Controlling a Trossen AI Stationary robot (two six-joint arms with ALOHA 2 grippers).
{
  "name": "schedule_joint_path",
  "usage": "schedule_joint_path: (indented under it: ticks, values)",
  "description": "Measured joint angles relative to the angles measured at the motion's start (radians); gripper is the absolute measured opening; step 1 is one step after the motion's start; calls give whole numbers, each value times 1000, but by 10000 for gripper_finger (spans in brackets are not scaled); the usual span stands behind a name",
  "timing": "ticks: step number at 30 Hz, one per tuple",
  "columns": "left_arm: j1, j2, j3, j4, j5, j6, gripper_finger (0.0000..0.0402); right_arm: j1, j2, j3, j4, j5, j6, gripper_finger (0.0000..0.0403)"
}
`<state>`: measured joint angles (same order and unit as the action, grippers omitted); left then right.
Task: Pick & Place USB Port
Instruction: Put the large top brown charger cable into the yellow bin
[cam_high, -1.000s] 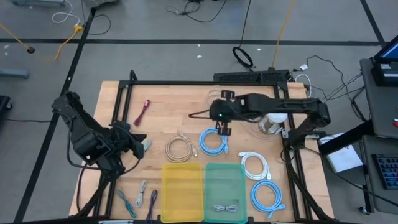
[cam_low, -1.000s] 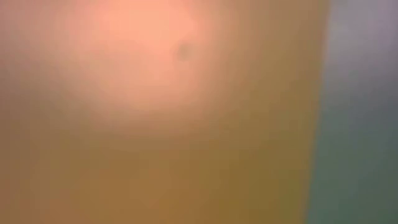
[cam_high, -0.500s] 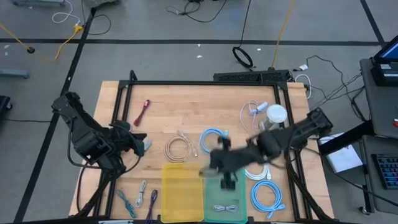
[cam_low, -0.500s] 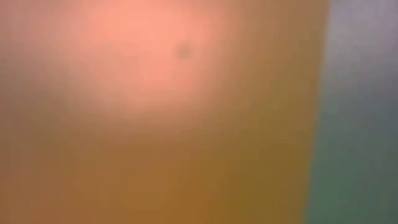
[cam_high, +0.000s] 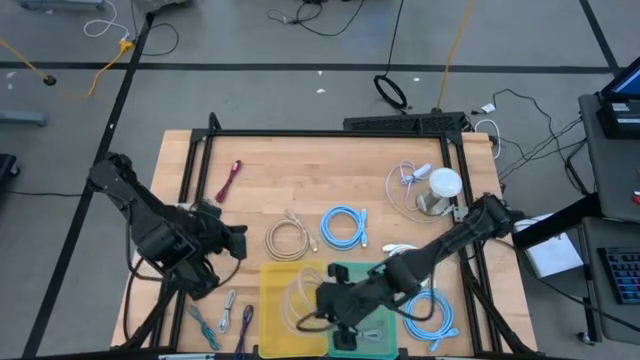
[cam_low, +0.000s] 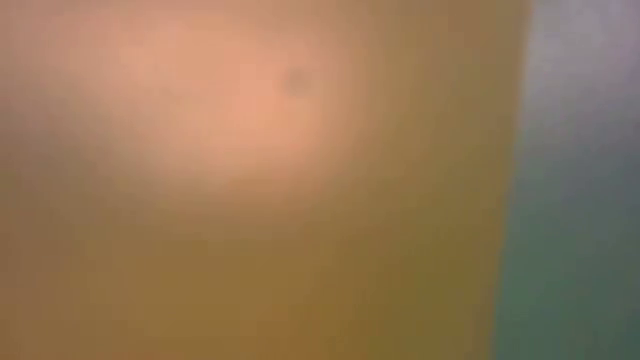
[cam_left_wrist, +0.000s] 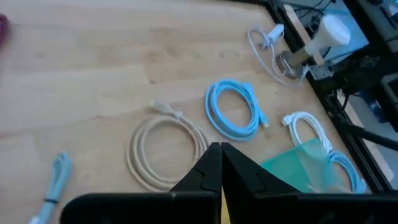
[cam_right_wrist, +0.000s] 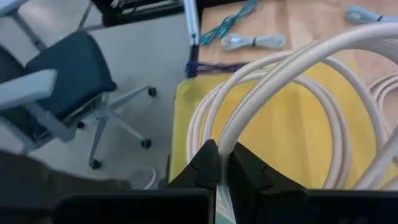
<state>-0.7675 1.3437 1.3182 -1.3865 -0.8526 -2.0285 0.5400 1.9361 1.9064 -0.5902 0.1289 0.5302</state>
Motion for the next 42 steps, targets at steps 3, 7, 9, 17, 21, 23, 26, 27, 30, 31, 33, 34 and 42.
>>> schedule_joint_path:
  ticks: [3, 7, 9, 17, 21, 23, 26, 27, 30, 31, 33, 34, 42]
  values:
    - [-1, 39, 0, 40, 27, 2, 10, -29, 36, 20, 7, -7, -27, 8]
    - [-13, 78, 0, 56, 91, -2, 3, -63, 79, 66, -22, -41, -77, 8]
    - [-25, 84, 0, 54, 114, -21, 5, -74, 96, 84, -47, -54, -96, 8]
    - [-116, 86, 0, 47, 155, -128, 4, -77, 107, 84, -44, -56, -131, 7]
    - [-156, 86, 0, 24, 154, -210, 8, -84, 125, 85, -14, -57, -131, 8]
    - [-164, 87, 0, 23, 154, -222, 4, -84, 128, 84, -13, -75, -126, 7]
    - [-171, 88, 0, 22, 154, -233, 5, -84, 142, 88, 36, -81, -123, 7]
    - [-171, 88, 0, 23, 154, -233, 6, -84, 145, 88, 36, -84, -125, 7]
    - [-171, 88, 0, 27, 154, -235, 7, -80, 156, 84, 49, -109, -123, 7]
    - [-172, 88, 0, 28, 152, -235, 5, -79, 164, 85, 76, -117, -122, 7]
    - [-171, 88, 0, 27, 147, -234, 2, -79, 174, 87, 82, -134, -121, 7]
    - [-171, 88, 0, 27, 146, -233, 3, -77, 174, 85, 66, -133, -122, 7]
    - [-171, 88, 0, 27, 145, -233, 3, -74, 205, 83, 71, -128, -159, 17]
